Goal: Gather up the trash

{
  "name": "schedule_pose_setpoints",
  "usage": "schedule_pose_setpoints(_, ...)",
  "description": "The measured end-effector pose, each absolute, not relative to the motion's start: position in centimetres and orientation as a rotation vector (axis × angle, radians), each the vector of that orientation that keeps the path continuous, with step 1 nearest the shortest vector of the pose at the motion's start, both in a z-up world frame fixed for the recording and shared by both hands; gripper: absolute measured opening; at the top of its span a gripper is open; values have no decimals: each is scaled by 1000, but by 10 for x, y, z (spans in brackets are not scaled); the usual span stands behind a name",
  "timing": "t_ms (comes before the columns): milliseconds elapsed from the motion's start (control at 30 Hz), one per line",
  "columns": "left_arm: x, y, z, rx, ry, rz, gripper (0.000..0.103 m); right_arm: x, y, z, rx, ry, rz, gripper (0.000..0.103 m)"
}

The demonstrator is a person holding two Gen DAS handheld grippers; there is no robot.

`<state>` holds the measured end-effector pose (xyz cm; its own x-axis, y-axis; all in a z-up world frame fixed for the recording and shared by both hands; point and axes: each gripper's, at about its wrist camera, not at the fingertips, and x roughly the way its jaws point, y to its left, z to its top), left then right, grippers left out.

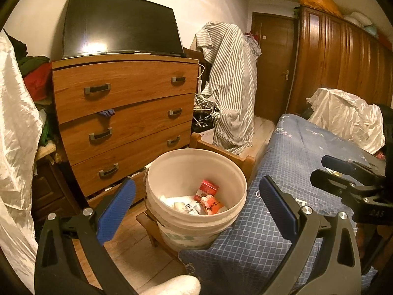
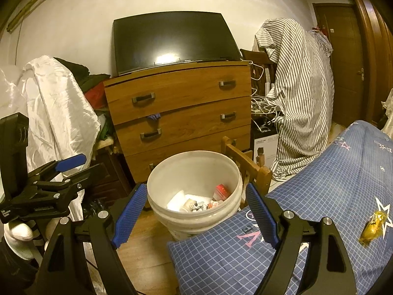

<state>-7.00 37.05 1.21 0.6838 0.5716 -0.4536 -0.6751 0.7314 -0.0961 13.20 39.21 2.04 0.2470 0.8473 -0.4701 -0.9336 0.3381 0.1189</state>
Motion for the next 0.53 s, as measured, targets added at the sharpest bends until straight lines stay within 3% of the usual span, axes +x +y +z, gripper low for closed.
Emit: schedule_pose_setpoints(533, -63, 372, 10, -259, 426, 746, 97, 138, 391, 18, -195, 505, 1222, 86)
